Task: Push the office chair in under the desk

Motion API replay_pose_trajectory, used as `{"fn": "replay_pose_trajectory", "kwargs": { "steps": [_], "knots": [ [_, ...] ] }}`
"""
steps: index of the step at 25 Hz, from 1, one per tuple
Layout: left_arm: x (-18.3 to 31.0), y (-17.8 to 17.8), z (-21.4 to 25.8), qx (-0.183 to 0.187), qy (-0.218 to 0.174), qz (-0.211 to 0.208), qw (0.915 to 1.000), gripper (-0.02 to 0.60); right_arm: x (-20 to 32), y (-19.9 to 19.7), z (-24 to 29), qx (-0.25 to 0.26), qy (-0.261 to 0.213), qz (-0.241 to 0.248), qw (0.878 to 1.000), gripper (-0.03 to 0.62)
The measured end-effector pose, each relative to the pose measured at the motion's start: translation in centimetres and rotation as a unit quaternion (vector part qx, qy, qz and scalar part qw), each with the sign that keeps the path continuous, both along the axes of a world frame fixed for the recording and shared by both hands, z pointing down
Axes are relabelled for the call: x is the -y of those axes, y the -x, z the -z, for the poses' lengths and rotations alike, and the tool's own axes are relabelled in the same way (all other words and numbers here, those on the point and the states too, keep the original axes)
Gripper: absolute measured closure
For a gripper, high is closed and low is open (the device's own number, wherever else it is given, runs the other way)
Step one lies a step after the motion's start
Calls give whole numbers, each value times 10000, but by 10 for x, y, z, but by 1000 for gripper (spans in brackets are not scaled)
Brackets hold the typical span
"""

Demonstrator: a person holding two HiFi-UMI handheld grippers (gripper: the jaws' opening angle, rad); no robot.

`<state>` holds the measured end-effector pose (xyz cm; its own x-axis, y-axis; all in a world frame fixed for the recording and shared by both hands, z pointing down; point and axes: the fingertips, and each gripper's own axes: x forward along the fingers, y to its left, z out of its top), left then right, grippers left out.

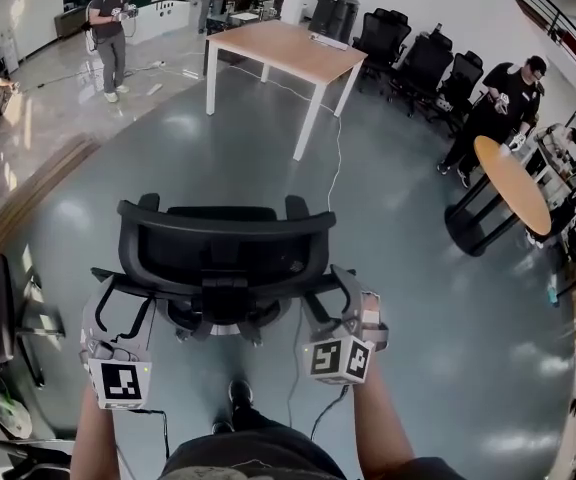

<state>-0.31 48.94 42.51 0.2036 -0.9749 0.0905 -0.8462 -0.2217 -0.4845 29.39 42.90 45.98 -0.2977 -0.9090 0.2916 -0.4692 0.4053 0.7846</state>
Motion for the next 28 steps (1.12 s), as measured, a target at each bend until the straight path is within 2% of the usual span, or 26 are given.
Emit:
{"fn": "replay_pose_trajectory", "kwargs": {
  "steps": [4, 8, 13, 18, 25, 28],
  "knots": [
    [0, 1, -2, -118, 22, -61, 9999, 281, 11, 6, -7, -138, 131, 132, 9997, 301],
    [8, 10, -9, -189, 70, 89, 9998, 301, 24, 15, -7, -137, 170, 204, 9996, 301],
    [28, 16, -16, 79, 154, 156, 9997, 396, 45, 30, -8, -210, 227, 303, 9991, 306],
    [78, 33, -2, -48, 99, 82, 9999, 396, 92, 49, -2, -250, 317, 303, 9987, 310],
    [96, 40, -9, -169, -7, 288, 9994, 396, 107, 52, -5, -245, 256, 361, 9987, 310],
    [107, 49, 1, -244, -80, 360, 9990, 303, 118, 51, -1, -261, 254, 316, 9988, 310]
  ]
}}
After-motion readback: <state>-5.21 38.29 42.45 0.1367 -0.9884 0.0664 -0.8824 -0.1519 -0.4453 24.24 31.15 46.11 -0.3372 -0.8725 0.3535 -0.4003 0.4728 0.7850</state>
